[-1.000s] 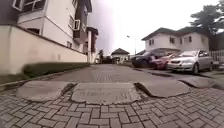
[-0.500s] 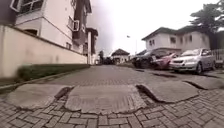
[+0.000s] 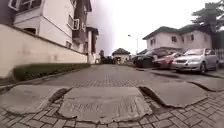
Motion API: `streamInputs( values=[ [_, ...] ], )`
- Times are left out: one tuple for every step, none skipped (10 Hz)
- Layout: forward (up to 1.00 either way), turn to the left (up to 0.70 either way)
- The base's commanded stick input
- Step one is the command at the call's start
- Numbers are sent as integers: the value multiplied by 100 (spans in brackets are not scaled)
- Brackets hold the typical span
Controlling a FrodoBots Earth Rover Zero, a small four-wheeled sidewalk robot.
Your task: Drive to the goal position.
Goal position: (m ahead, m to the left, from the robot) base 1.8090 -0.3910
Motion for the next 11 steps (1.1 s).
streamInputs(
  values=[
    [13,0],
    [6,0],
    [13,0],
    [19,0],
    [34,0],
    [50,0],
    [50,0],
    [50,0],
    [50,0],
    [50,0],
    [50,0]
  ],
)
